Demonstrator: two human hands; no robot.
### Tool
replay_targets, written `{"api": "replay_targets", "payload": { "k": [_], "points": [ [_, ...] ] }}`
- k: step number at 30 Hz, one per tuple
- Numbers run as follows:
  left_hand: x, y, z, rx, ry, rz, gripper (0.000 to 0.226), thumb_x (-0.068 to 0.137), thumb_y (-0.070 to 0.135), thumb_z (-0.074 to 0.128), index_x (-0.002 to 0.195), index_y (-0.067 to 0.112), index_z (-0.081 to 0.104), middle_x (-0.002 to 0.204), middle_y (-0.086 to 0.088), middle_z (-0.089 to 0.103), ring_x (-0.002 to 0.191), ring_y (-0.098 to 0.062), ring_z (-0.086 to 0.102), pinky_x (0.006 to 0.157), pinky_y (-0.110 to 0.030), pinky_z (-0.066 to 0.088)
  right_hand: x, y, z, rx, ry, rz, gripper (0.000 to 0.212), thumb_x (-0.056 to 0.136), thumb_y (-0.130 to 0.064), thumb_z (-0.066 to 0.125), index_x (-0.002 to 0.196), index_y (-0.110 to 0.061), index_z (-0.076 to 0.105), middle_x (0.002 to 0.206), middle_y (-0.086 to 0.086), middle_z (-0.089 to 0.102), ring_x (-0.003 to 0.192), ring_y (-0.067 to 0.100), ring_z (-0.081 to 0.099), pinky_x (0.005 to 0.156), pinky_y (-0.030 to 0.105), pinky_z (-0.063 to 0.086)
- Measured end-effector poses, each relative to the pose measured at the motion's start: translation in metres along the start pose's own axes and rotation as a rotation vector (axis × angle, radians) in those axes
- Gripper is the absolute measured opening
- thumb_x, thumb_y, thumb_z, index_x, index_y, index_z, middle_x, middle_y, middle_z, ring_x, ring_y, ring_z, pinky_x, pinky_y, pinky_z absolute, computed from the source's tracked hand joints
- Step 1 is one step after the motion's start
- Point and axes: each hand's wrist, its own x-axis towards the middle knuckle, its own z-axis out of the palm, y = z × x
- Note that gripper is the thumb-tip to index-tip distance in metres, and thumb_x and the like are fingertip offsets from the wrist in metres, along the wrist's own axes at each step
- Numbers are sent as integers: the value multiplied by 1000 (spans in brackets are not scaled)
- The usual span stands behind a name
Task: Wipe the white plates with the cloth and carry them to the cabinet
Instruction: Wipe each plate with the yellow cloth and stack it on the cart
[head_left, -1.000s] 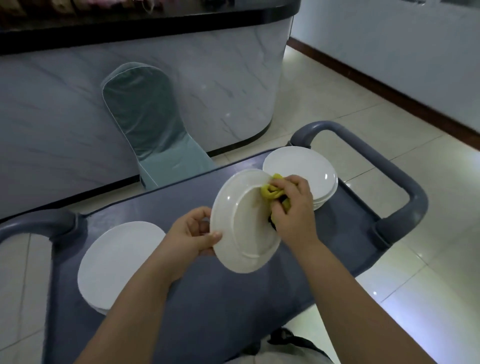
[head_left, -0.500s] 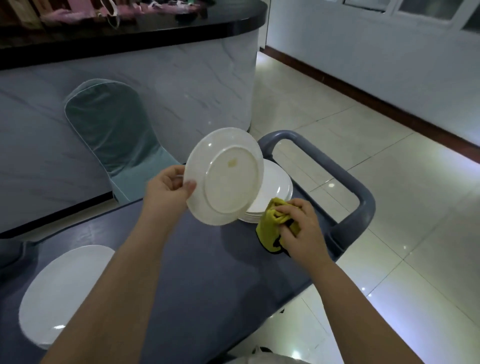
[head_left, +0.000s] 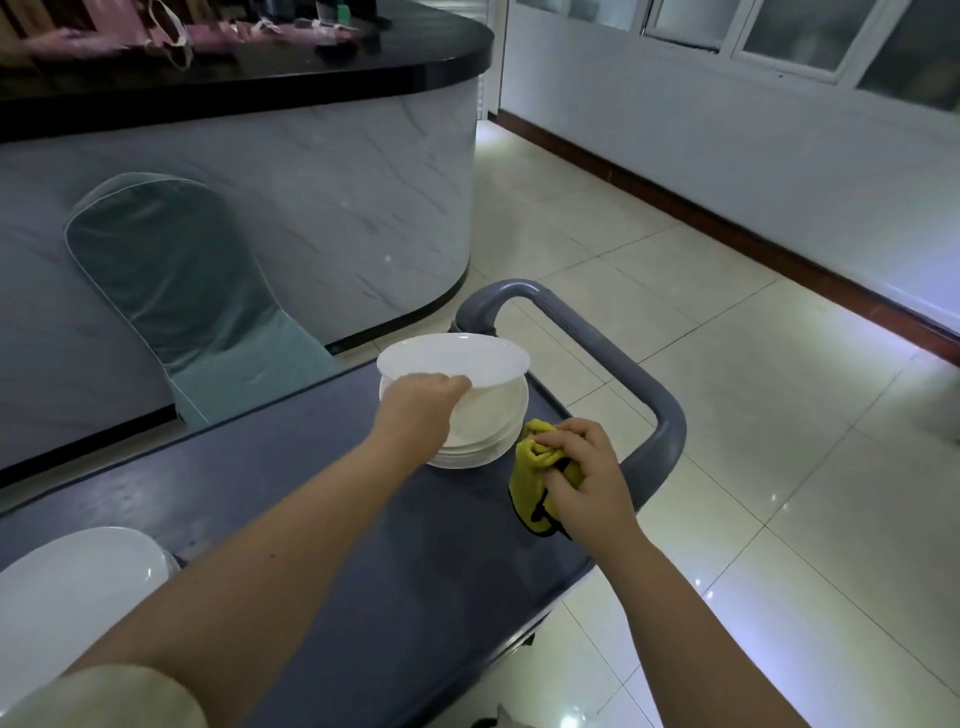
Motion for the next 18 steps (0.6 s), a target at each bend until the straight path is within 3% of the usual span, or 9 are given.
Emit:
{"api": "replay_targets", "payload": {
  "k": [4,9,15,18],
  "points": [
    [-13,-6,25,-161,-161,-39,43,81,-6,59,119,12,66,113,-6,63,106,-27,55,82,-32,44,3,8,5,17,-20,42,41,84,-16,64,97,-54,59,112,-21,45,111,8,50,93,21,40],
    [-31,1,39,-192,-20,19,40,57,-14,78,89,10,77,83,-9,68,76,-34,62,68,-41,49,-3,17,12,28,-23,83,43,85,-15,67,96,-55,58,110,-26,45,110,6,49,91,14,38],
    [-44,-4,43,-134,4,36,55,48,-16,80,95,12,76,87,-8,68,77,-35,64,67,-44,49,-3,11,22,24,-25,87,39,85,-13,70,97,-49,59,109,-20,45,108,8,50,90,15,39],
    [-51,-6,36,-113,17,15,46,57,-6,83,98,14,76,91,-8,68,83,-34,64,70,-42,48,1,-3,31,27,-64,51,42,85,-13,71,100,-49,58,111,-16,46,109,4,49,91,15,41]
  ]
}}
